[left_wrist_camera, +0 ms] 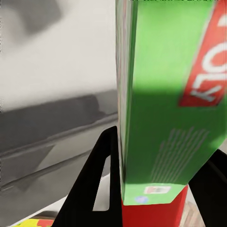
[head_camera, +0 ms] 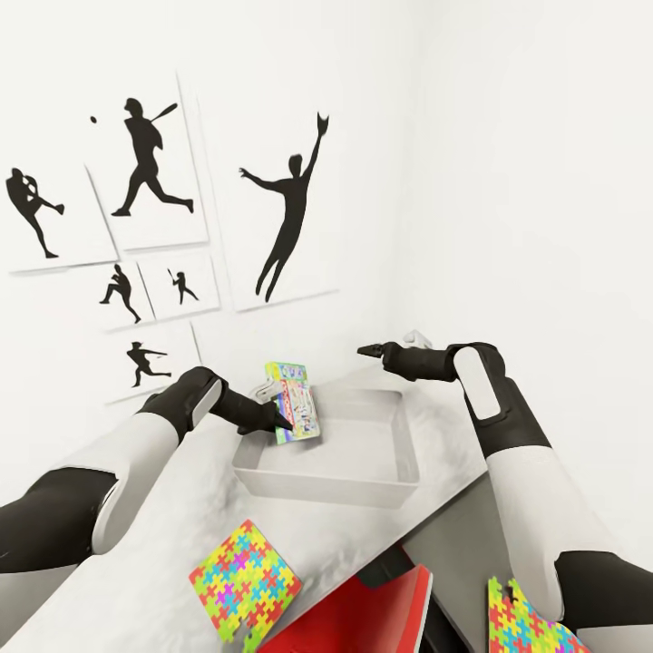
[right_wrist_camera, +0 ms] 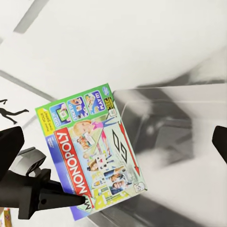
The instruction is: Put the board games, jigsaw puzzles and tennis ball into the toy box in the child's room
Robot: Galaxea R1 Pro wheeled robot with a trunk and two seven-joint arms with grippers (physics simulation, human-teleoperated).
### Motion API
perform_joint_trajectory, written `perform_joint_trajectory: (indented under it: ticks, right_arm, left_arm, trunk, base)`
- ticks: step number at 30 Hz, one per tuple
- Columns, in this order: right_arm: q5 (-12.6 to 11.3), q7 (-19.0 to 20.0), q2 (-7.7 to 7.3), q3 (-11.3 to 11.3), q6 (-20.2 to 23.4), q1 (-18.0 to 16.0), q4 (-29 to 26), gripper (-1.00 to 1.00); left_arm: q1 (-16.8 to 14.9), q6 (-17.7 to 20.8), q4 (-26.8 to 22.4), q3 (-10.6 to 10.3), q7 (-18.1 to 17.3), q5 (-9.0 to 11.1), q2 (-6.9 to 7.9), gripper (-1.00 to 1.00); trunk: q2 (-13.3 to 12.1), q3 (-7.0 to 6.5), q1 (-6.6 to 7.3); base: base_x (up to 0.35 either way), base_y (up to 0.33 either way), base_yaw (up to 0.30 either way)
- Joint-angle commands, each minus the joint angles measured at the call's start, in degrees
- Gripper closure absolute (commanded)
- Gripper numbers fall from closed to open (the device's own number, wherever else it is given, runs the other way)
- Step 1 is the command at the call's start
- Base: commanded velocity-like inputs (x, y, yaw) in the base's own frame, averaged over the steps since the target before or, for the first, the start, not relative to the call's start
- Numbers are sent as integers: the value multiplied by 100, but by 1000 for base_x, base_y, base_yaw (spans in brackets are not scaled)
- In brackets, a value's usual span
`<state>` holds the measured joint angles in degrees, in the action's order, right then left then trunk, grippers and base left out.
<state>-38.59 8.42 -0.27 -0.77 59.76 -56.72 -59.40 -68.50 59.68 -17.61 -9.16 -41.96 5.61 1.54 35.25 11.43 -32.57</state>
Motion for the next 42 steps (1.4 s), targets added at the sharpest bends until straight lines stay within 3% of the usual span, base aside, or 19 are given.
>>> perform_joint_trajectory:
  ticks: [1,10,13,17,21,24,35,42]
  right_arm:
    - [52,55,1,-9,24,-6,-1,-100]
    - [45,55,1,-8,24,3,-2,-100]
    - [45,55,1,-5,24,3,-2,-100]
    - [45,55,-2,-2,24,3,-2,-100]
    - [45,55,-1,-3,24,3,-2,-100]
    - [45,55,0,-7,24,3,-2,-100]
    - [45,58,-7,-2,24,10,-2,-100]
    - [45,63,-9,-2,24,20,-2,-100]
  left_arm:
    - [-5,32,-5,-47,4,62,11,100]
    - [-5,32,9,-118,-134,62,39,100]
    - [-5,32,11,-430,-374,63,66,100]
    - [-5,32,12,-893,-1043,56,140,100]
    - [-5,32,6,-1640,-1564,55,171,100]
    - [-5,32,4,-1814,-1651,65,179,100]
    - [-5,32,4,-1886,-1677,61,192,100]
    - [-40,32,-17,-1865,-1632,58,279,100]
  trunk:
    - [9,18,-2]
    - [9,100,-2]
    - [9,129,-2]
    - [9,166,-2]
    - [9,204,-2]
    - [9,232,-2]
    - [9,335,-2]
    - [9,401,-2]
  base:
    - [0,0,0]
    - [0,0,0]
    - [0,0,0]
    - [0,0,0]
    - [0,0,0]
    - [0,0,0]
    - [0,0,0]
    - [0,0,0]
